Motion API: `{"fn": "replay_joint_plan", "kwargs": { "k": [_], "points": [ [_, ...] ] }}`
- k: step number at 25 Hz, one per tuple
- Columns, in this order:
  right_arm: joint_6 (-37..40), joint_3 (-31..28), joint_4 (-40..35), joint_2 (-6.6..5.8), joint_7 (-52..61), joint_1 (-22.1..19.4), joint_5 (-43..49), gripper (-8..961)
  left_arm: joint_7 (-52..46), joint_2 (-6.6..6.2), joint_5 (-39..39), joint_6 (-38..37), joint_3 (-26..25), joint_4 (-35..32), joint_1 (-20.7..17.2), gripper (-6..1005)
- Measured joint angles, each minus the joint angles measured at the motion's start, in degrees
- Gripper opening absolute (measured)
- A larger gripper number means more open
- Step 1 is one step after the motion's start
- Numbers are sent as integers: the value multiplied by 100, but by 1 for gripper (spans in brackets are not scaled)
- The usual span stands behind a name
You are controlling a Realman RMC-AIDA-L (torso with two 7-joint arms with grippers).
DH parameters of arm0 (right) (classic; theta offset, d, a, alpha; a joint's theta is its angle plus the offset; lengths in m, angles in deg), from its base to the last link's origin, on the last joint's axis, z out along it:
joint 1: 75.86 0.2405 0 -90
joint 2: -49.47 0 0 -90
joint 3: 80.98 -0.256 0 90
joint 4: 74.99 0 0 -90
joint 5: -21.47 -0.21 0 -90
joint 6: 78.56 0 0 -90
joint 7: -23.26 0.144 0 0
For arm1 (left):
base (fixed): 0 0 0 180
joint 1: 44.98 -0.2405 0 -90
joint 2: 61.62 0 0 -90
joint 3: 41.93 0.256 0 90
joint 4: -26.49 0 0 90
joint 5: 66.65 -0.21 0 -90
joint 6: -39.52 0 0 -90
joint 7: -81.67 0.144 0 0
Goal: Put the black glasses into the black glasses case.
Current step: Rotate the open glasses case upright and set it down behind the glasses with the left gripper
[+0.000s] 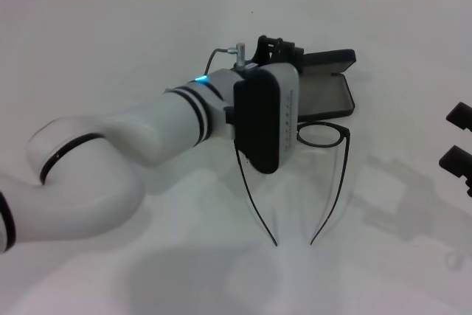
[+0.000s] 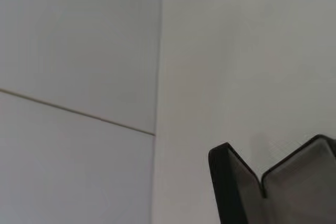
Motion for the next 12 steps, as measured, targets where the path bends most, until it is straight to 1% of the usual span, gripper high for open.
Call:
{"fn": "replay_joint_plan", "kwargs": {
  "k": [7, 12],
  "points": [
    [-4, -4, 11, 11, -4, 7, 12, 843, -229, -4, 162, -886, -131, -277, 239, 247],
    [-4, -10, 13, 11, -24, -30, 14, 843, -185, -17, 207, -1121, -145, -560, 218, 247]
  ]
}}
